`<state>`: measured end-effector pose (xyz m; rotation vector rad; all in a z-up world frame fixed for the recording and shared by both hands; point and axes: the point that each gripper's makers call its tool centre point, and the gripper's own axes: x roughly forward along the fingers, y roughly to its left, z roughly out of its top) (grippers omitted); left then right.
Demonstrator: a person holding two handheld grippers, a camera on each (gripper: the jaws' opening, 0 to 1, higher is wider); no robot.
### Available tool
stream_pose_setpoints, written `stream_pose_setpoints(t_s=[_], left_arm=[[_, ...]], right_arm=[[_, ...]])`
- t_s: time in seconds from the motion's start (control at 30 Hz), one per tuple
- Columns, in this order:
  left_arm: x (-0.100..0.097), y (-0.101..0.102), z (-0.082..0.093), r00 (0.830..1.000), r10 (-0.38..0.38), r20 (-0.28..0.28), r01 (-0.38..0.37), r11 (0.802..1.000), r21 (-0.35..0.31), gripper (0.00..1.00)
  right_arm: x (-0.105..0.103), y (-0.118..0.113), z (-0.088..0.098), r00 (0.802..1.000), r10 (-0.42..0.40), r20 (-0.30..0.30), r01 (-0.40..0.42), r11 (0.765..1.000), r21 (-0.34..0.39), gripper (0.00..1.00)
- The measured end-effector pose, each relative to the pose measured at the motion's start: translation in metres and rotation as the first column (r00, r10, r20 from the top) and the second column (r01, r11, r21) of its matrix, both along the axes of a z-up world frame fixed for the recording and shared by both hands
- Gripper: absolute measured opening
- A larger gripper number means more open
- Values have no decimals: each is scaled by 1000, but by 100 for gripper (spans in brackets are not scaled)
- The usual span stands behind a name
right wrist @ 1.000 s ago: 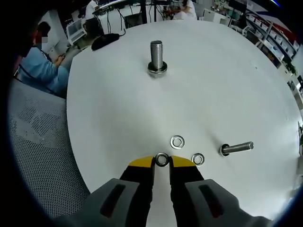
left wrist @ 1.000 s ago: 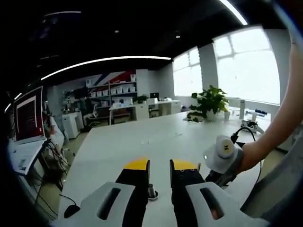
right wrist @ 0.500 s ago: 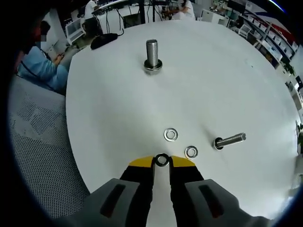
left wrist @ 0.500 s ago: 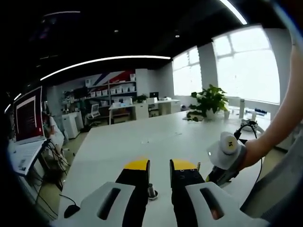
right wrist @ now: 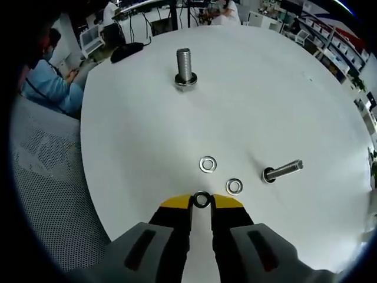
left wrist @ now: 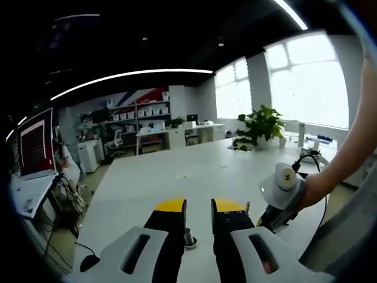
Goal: Place the washer onto the threaded stud by aligning its center hole with the stud, sliding it down to the base, and recovering from edge contact or off-axis alignment until the washer reaches the visible bottom stop.
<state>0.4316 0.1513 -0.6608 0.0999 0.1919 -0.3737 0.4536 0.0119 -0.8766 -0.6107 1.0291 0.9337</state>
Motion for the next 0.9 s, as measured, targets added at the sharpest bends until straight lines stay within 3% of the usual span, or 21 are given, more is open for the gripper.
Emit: stream_pose_setpoints(t_s=[0.27, 0.9], left_arm=[[0, 0, 0, 1000, 1, -2, -1, 1000, 0, 15], [-1, 0, 0, 1000, -1, -1, 1, 1000, -3, 15]], right_arm=[[-2, -1, 1, 1000, -16, -25, 16, 1000, 7, 16], [-3, -5, 1, 1000, -13, 3, 13, 1000, 18, 15]])
